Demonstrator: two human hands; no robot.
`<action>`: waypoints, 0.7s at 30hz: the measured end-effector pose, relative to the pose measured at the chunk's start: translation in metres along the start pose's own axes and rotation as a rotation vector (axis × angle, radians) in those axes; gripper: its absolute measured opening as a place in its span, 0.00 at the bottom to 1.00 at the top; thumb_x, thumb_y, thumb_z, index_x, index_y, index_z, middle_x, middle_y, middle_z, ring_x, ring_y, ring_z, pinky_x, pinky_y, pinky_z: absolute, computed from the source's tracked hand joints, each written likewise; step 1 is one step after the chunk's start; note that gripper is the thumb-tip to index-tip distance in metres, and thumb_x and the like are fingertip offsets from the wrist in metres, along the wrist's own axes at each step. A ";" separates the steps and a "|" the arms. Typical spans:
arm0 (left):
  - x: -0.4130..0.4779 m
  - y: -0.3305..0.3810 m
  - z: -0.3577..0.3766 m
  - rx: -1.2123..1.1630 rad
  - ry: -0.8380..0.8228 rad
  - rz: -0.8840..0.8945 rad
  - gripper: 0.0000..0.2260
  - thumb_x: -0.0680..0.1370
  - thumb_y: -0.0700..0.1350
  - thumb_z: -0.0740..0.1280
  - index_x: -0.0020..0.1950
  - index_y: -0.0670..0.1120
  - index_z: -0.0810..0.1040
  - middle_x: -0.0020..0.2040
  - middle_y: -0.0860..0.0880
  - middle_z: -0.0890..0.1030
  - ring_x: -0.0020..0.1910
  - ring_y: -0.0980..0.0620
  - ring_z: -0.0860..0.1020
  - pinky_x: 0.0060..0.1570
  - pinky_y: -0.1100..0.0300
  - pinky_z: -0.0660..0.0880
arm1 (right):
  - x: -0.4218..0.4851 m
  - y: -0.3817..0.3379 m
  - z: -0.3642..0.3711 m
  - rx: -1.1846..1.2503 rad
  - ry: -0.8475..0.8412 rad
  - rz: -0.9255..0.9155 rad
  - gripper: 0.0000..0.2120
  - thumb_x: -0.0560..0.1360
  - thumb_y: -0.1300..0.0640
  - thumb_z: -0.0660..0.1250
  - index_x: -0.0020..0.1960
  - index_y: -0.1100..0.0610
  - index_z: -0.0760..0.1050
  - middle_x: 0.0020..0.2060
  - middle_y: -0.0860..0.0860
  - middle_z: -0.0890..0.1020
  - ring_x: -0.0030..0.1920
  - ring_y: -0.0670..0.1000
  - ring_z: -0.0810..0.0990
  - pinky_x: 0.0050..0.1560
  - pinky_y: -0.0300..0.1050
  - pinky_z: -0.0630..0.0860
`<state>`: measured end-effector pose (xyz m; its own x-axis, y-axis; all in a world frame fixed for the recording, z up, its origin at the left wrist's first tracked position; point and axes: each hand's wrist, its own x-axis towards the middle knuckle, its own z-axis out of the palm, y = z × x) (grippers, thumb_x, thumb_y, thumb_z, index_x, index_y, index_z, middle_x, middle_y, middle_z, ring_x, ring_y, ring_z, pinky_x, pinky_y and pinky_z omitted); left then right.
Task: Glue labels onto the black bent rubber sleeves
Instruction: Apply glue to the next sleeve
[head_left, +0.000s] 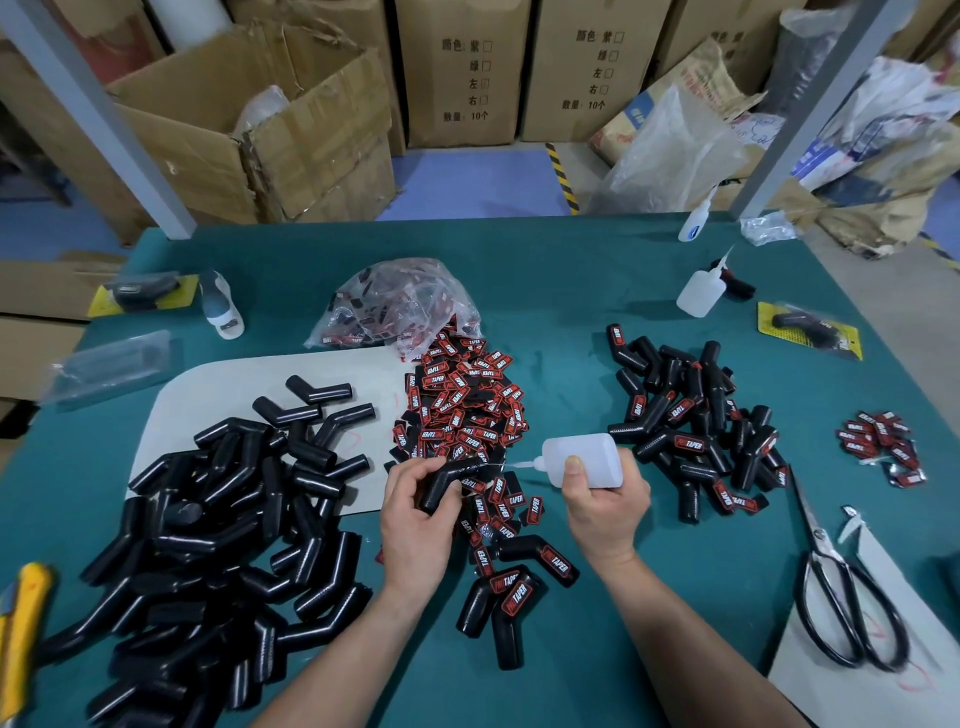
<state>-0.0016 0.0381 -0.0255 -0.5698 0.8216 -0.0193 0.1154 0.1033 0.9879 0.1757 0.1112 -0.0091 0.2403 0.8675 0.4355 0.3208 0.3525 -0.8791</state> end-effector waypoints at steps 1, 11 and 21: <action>0.000 0.000 0.000 -0.008 -0.002 -0.007 0.19 0.76 0.35 0.74 0.55 0.60 0.81 0.56 0.60 0.78 0.59 0.54 0.80 0.64 0.49 0.78 | 0.000 0.000 0.000 -0.001 0.000 -0.003 0.14 0.68 0.46 0.68 0.36 0.55 0.67 0.28 0.39 0.69 0.29 0.33 0.73 0.28 0.24 0.63; 0.000 -0.001 0.000 -0.011 0.000 -0.016 0.19 0.76 0.36 0.74 0.55 0.60 0.81 0.56 0.59 0.78 0.59 0.54 0.80 0.64 0.48 0.78 | 0.000 -0.004 0.000 0.005 0.002 -0.016 0.14 0.68 0.47 0.67 0.36 0.56 0.68 0.27 0.40 0.68 0.30 0.35 0.72 0.30 0.22 0.63; 0.000 0.000 0.000 -0.022 -0.008 -0.036 0.20 0.77 0.37 0.74 0.55 0.63 0.80 0.56 0.59 0.79 0.57 0.53 0.81 0.62 0.52 0.78 | -0.002 -0.006 0.000 -0.008 -0.012 -0.012 0.19 0.67 0.47 0.67 0.33 0.63 0.69 0.28 0.37 0.68 0.30 0.30 0.72 0.30 0.23 0.63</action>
<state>-0.0020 0.0380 -0.0257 -0.5669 0.8219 -0.0560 0.0772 0.1207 0.9897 0.1735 0.1073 -0.0049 0.2258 0.8674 0.4434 0.3304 0.3600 -0.8725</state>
